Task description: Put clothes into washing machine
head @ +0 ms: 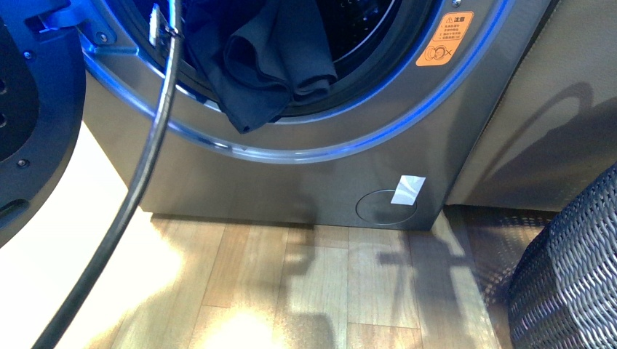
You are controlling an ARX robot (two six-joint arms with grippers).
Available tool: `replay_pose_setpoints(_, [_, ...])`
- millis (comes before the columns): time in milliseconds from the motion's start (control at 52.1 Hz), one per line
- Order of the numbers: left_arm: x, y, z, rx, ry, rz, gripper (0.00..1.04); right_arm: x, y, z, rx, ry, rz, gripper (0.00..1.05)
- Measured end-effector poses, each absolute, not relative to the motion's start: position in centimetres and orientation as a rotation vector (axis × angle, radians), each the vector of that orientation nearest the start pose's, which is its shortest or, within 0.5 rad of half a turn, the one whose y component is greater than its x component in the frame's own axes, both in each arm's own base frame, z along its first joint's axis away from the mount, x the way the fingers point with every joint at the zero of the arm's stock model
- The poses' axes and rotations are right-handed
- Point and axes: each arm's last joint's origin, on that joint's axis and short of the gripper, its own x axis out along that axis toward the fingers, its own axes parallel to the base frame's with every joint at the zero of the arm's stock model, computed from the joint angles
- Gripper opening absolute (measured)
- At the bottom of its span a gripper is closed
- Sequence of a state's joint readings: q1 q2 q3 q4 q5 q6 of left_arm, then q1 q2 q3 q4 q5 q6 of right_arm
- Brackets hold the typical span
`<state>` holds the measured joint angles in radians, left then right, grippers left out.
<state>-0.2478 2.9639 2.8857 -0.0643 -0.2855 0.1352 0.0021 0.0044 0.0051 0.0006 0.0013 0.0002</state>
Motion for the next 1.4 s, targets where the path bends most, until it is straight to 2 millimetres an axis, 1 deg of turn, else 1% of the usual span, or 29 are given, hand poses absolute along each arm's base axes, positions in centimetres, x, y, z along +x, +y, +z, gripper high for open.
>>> replay_pose_setpoints(77, [60.6, -14.8, 16.7, 0.173, 0.177, 0.003, 0.14, 9.8, 0.0, 16.5, 0.000, -0.001, 0.001, 0.02])
replay_pose_setpoints(96, [60.6, -14.8, 16.2, 0.176, 0.191, -0.007, 0.17, 9.8, 0.0, 16.5, 0.000, -0.001, 0.000, 0.02])
replay_pose_setpoints(115, [60.6, -14.8, 16.2, 0.176, 0.191, -0.007, 0.17, 9.8, 0.0, 16.5, 0.000, -0.001, 0.001, 0.02])
replay_pose_setpoints(153, [60.7, -14.9, 15.4, 0.179, 0.221, -0.020, 0.27, 9.8, 0.0, 16.5, 0.000, -0.001, 0.001, 0.02])
replay_pose_setpoints(173, [60.7, -14.9, 15.4, 0.179, 0.221, -0.020, 0.27, 9.8, 0.0, 16.5, 0.000, -0.001, 0.001, 0.02])
replay_pose_setpoints(192, [60.7, -14.9, 14.7, 0.182, 0.245, -0.037, 0.36, 9.8, 0.0, 16.5, 0.000, -0.001, 0.001, 0.02])
replay_pose_setpoints(230, [60.7, -14.9, 14.1, 0.180, 0.268, -0.044, 0.44, 9.8, 0.0, 16.5, 0.000, -0.001, 0.000, 0.02])
replay_pose_setpoints(288, [60.6, -14.8, 13.3, 0.172, 0.315, -0.067, 0.61, 9.8, 0.0, 16.5, 0.000, -0.001, 0.001, 0.02])
replay_pose_setpoints(345, [60.6, -14.7, 13.1, 0.168, 0.334, -0.080, 0.70, 9.8, 0.0, 16.5, 0.000, -0.001, 0.000, 0.02])
replay_pose_setpoints(365, [60.6, -14.6, 13.1, 0.167, 0.338, -0.080, 0.76, 9.8, 0.0, 16.5, 0.000, -0.001, 0.000, 0.02])
replay_pose_setpoints(384, [60.6, -14.6, 13.1, 0.167, 0.338, -0.080, 0.76, 9.8, 0.0, 16.5, 0.000, -0.001, 0.000, 0.02])
replay_pose_setpoints(403, [60.6, -14.5, 13.1, 0.163, 0.335, -0.086, 0.88, 9.8, 0.0, 16.5, 0.000, -0.001, 0.001, 0.02])
replay_pose_setpoints(422, [60.7, -14.3, 13.3, 0.158, 0.314, -0.089, 0.93, 9.8, 0.0, 16.5, 0.000, -0.001, 0.001, 0.02])
replay_pose_setpoints(460, [60.5, -14.1, 13.4, 0.152, 0.287, -0.087, 1.00, 9.8, 0.0, 16.5, 0.000, -0.001, 0.000, 0.02])
replay_pose_setpoints(537, [59.0, -13.5, 14.2, 0.141, 0.268, -0.091, 0.98, 9.8, 0.0, 16.5, 0.000, -0.001, 0.001, 0.02])
replay_pose_setpoints(595, [57.3, -13.1, 15.2, 0.129, 0.258, -0.096, 0.98, 9.8, 0.0, 16.5, 0.000, -0.001, 0.000, 0.02])
replay_pose_setpoints(652, [55.6, -12.8, 15.7, 0.124, 0.252, -0.104, 0.98, 9.8, 0.0, 16.5, 0.000, -0.001, 0.001, 0.02])
replay_pose_setpoints(729, [53.9, -12.8, 15.4, 0.127, 0.262, -0.117, 0.98, 9.8, 0.0, 16.5, 0.000, -0.001, 0.001, 0.02])
replay_pose_setpoints(806, [52.1, -13.1, 14.4, 0.134, 0.294, -0.136, 0.98, 9.8, 0.0, 16.5, -0.001, -0.001, 0.001, 0.03])
replay_pose_setpoints(921, [50.1, -13.5, 13.1, 0.144, 0.330, -0.153, 0.98, 9.8, 0.0, 16.5, -0.001, -0.001, 0.000, 0.22])
replay_pose_setpoints(940, [49.7, -13.6, 13.0, 0.145, 0.335, -0.156, 0.98, 9.8, 0.0, 16.5, -0.001, -0.001, 0.000, 0.24])
replay_pose_setpoints(998, [48.8, -13.6, 13.0, 0.143, 0.334, -0.160, 0.98, 9.8, 0.0, 16.5, -0.001, -0.001, 0.001, 0.34])
replay_pose_setpoints(1017, [48.6, -13.7, 13.0, 0.143, 0.334, -0.162, 0.98, 9.8, 0.0, 16.5, -0.001, -0.001, 0.001, 0.36])
replay_pose_setpoints(1074, [47.5, -13.5, 13.8, 0.135, 0.316, -0.161, 0.98, 9.8, 0.0, 16.5, -0.001, -0.001, 0.000, 0.48])
replay_pose_setpoints(1113, [47.0, -13.3, 14.4, 0.131, 0.303, -0.158, 0.98, 9.8, 0.0, 16.5, -0.001, -0.001, 0.001, 0.54])
replay_pose_setpoints(1228, [44.8, -12.6, 17.1, 0.103, 0.247, -0.151, 0.98, 9.8, 0.0, 16.5, -0.001, -0.001, 0.001, 0.75])
replay_pose_setpoints(1305, [43.6, -12.2, 18.0, 0.092, 0.231, -0.150, 0.98, 9.8, 0.0, 16.5, -0.001, -0.001, 0.000, 0.89])
replay_pose_setpoints(1362, [42.2, -11.8, 18.6, 0.086, 0.229, -0.154, 0.98, 9.8, 0.0, 16.5, 0.000, -0.001, 0.001, 0.99])
replay_pose_setpoints(1400, [41.4, -11.6, 18.9, 0.081, 0.228, -0.160, 0.98, 9.8, 0.0, 16.5, 0.000, -0.001, 0.000, 0.98])
